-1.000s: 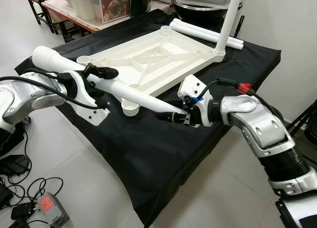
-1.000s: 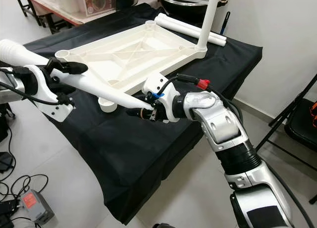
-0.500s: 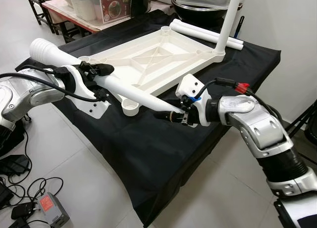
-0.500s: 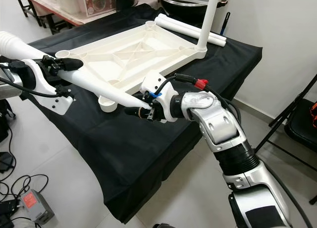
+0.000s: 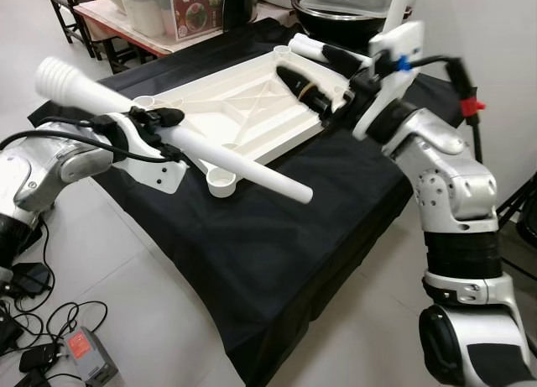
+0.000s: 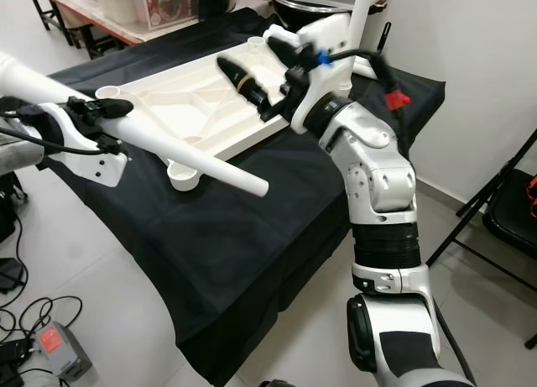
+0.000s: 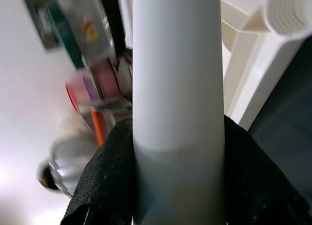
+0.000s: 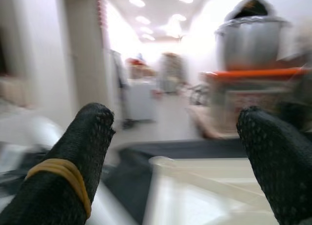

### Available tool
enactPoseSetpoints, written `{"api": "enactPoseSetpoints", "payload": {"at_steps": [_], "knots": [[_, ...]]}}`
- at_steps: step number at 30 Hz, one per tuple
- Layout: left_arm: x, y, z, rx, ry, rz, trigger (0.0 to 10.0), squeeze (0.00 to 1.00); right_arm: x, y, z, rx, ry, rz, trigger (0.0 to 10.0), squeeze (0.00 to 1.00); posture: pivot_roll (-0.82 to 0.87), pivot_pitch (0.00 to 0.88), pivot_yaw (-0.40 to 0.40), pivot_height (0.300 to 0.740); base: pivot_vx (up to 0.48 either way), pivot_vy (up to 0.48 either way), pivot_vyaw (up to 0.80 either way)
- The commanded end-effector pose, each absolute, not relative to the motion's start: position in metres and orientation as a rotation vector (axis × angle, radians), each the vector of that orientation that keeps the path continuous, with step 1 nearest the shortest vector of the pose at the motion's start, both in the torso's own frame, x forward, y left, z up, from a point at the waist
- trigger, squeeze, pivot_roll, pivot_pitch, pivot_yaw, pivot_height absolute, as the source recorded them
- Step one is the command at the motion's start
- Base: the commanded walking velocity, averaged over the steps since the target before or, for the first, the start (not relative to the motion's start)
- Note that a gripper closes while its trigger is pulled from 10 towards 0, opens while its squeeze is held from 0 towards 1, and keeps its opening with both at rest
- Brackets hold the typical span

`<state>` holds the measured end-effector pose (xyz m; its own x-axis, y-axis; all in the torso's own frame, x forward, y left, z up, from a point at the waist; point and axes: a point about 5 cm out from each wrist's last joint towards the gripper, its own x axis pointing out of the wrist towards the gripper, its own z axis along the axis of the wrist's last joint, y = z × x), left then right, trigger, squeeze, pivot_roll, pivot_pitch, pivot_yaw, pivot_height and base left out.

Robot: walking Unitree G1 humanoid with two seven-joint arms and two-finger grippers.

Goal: Building children table

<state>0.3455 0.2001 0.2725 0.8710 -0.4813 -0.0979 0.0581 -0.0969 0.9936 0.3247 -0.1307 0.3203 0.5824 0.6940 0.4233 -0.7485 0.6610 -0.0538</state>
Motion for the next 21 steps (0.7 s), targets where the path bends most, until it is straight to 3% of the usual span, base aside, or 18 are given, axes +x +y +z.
{"api": "enactPoseSetpoints", "payload": {"at_steps": [1, 2, 3, 5, 8, 11, 13, 15, 16, 19, 21], "knots": [[0.349, 0.208, 0.268, 1.298, -0.257, -0.364, 5.2, 0.00, 0.306, -0.113, 0.313, 0.186, -0.404, 1.040, 10.0, 0.49, -0.03, 0.071, -0.027, 0.740, 0.000, 0.000, 0.00], [0.350, 0.206, 0.262, 1.097, -0.228, -0.321, 10.0, 0.00, 0.299, -0.106, 0.306, 0.207, -0.373, 1.099, 10.0, 0.00, -0.03, 0.072, -0.027, 0.740, 0.000, 0.000, 0.00], [0.349, 0.199, 0.256, 0.893, -0.212, -0.298, 10.0, 0.00, 0.293, -0.100, 0.297, 0.238, -0.345, 1.128, 10.0, 0.00, -0.03, 0.073, -0.025, 0.740, 0.000, 0.000, 0.00], [0.348, 0.191, 0.250, 0.647, -0.196, -0.265, 10.0, 0.00, 0.289, -0.092, 0.288, 0.298, -0.317, 1.139, 10.0, 0.00, -0.03, 0.077, -0.023, 0.740, 0.000, 0.000, 0.00], [0.344, 0.177, 0.249, 0.400, -0.223, -0.239, 10.0, 0.00, 0.289, -0.086, 0.281, 0.355, -0.300, 1.118, 10.0, 0.00, -0.02, 0.078, -0.021, 0.740, 0.000, 0.000, 0.00], [0.339, 0.166, 0.252, 0.286, -0.255, -0.279, 10.0, 0.00, 0.297, -0.087, 0.279, 0.366, -0.297, 1.050, 10.0, 0.00, -0.02, 0.079, -0.023, 0.740, 0.000, 0.000, 0.00], [0.324, 0.142, 0.260, 0.120, -0.336, -0.456, 10.0, 0.00, 0.310, -0.095, 0.282, 0.422, -0.294, 0.957, 10.0, 0.00, -0.02, 0.080, -0.028, 0.740, 0.000, 0.000, 0.00], [0.324, 0.142, 0.260, 0.120, -0.336, -0.456, 10.0, 0.00, 0.310, -0.095, 0.282, 0.422, -0.294, 0.957, 10.0, 0.00, -0.02, 0.080, -0.028, 0.740, 0.000, 0.000, 0.00], [0.313, 0.133, 0.264, 0.073, -0.379, -0.564, 10.0, 0.00, 0.314, -0.099, 0.283, 0.421, -0.294, 0.940, 10.0, 0.00, -0.01, 0.083, -0.029, 0.740, 0.000, 0.000, 0.00], [0.300, 0.125, 0.268, 0.039, -0.421, -0.691, 10.0, 0.00, 0.315, -0.104, 0.284, 0.409, -0.294, 0.955, 10.0, 0.00, -0.01, 0.082, -0.030, 0.740, 0.000, 0.000, 0.00], [0.279, 0.120, 0.268, 0.014, -0.424, -0.877, 10.0, 0.00, 0.306, -0.120, 0.287, 0.290, -0.287, 1.090, 10.0, 0.00, -0.01, 0.083, -0.031, 0.740, 0.000, 0.000, 0.00]]}}
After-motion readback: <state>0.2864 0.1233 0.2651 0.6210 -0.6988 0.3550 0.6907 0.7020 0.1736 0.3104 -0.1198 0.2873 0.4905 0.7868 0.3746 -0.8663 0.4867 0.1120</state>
